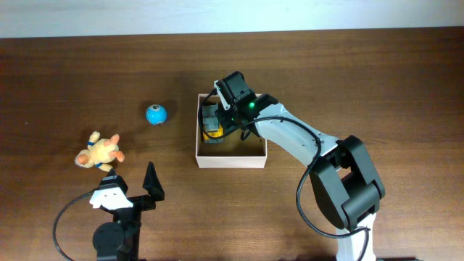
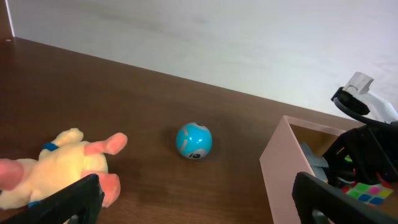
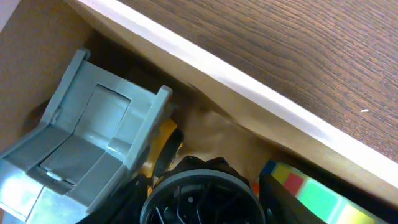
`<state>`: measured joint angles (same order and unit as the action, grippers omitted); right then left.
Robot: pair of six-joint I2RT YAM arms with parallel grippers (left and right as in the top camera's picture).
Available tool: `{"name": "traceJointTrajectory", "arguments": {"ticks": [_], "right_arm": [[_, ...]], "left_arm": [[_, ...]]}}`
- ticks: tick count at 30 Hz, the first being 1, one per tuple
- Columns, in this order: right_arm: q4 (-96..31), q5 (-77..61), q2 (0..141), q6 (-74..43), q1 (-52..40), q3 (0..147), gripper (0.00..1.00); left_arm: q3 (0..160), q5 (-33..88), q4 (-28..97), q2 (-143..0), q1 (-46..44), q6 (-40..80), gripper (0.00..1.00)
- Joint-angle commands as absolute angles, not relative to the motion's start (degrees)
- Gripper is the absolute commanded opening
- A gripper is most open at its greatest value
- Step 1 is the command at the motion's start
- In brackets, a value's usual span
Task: Pack container
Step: 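Release the puck between truck and cube with the right gripper, then raise the right gripper and move it back to the right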
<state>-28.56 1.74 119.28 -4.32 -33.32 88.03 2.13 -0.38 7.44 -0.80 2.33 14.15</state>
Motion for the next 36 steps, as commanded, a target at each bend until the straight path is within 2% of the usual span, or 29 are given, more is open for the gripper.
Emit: {"name": "traceJointTrajectory", "arguments": {"ticks": [1, 9, 20, 34, 36], "right_arm": [[-28.5, 2.7, 119.4, -4.7, -33.6, 89.3, 0.5], [-28.5, 2.7, 119.4, -4.7, -33.6, 89.3, 0.59], [-29.1, 3.1, 119.2, -4.5, -33.6, 91.9, 0.58], [-44.1, 5.2, 114.9, -4.5, -33.6, 107.1, 0.58], [-47.2, 9.2, 113.5, -6.0, -33.6, 109.1, 0.62]], "left_arm": [[1.8, 0.2, 7.3, -0.3, 2.5, 13.2, 0.99], [1.8, 0.2, 7.3, -0.4, 2.5, 13.2, 0.99], [1.8, 0.2, 7.3, -0.3, 2.5, 13.2, 0.99], [1.8, 0.2, 7.3, -0.3, 2.5, 13.2, 0.99], [1.8, 0.2, 7.3, -0.3, 2.5, 13.2, 0.99]]}}
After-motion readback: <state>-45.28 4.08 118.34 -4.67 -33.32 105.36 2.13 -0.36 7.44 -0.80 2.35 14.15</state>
